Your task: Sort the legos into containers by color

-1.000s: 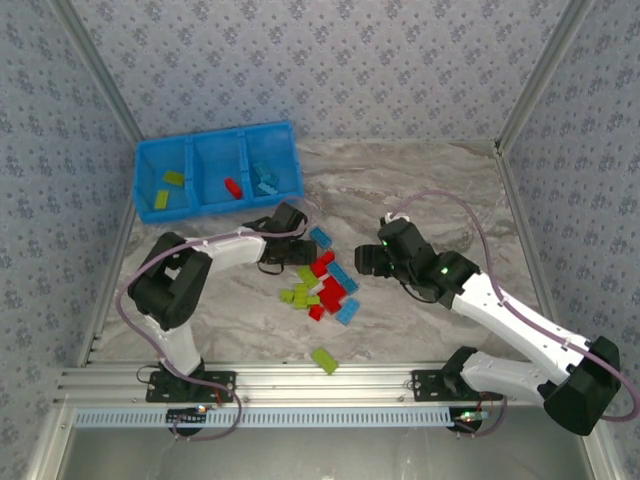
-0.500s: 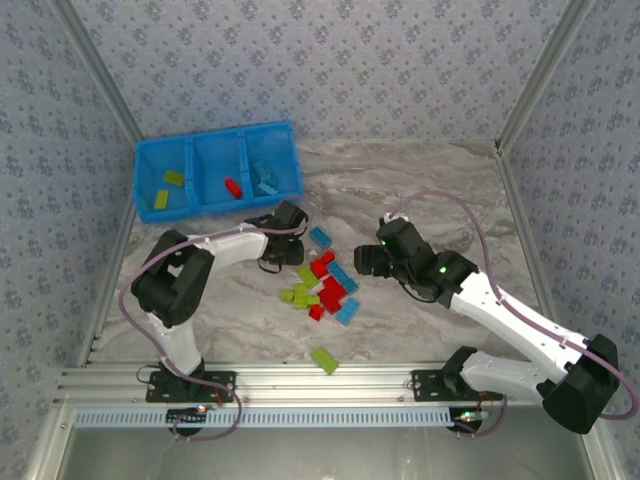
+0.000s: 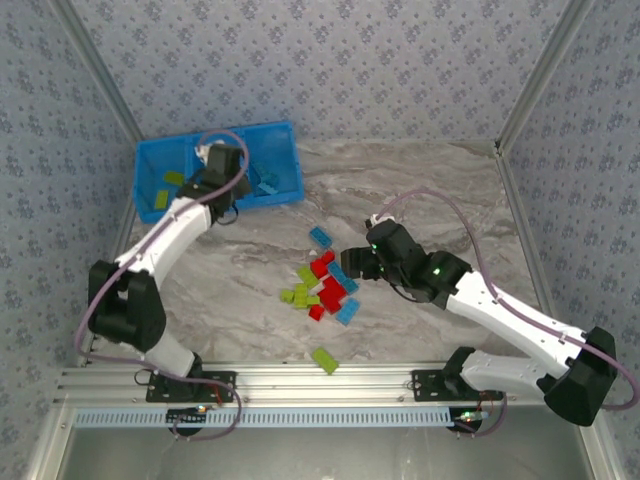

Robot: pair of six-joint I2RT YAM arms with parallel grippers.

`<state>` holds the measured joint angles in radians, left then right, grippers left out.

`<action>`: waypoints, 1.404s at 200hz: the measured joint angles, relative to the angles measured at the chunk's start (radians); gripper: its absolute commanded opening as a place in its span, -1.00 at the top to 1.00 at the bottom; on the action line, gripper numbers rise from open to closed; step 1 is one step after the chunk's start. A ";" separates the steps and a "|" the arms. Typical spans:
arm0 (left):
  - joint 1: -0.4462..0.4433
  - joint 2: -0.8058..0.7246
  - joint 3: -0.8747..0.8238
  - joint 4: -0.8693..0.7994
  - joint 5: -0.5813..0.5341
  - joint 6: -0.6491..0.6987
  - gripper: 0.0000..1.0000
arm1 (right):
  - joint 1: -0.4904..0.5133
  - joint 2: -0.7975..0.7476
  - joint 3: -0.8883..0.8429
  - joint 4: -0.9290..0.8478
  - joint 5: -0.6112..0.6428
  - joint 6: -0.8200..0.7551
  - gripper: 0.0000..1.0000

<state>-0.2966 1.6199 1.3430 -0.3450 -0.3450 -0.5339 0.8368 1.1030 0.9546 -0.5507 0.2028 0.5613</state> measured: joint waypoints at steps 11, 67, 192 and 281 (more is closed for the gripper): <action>0.056 0.089 0.076 0.004 0.008 0.010 0.39 | 0.001 0.000 0.000 0.000 0.000 0.000 -0.66; 0.160 0.376 0.302 -0.036 0.123 0.067 -0.22 | 0.003 0.000 0.000 0.000 0.004 0.000 -0.69; -0.262 -0.607 -0.281 -0.137 0.319 0.145 -0.34 | -0.082 0.625 0.288 0.084 -0.078 -0.162 -0.45; -0.420 -0.829 -0.511 -0.385 0.286 0.095 -0.75 | -0.172 1.062 0.644 0.087 -0.095 -0.300 0.48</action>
<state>-0.7170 0.7914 0.8322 -0.7300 -0.0586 -0.4393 0.6647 2.1647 1.5986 -0.4633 0.1078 0.2615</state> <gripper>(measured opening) 0.832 0.344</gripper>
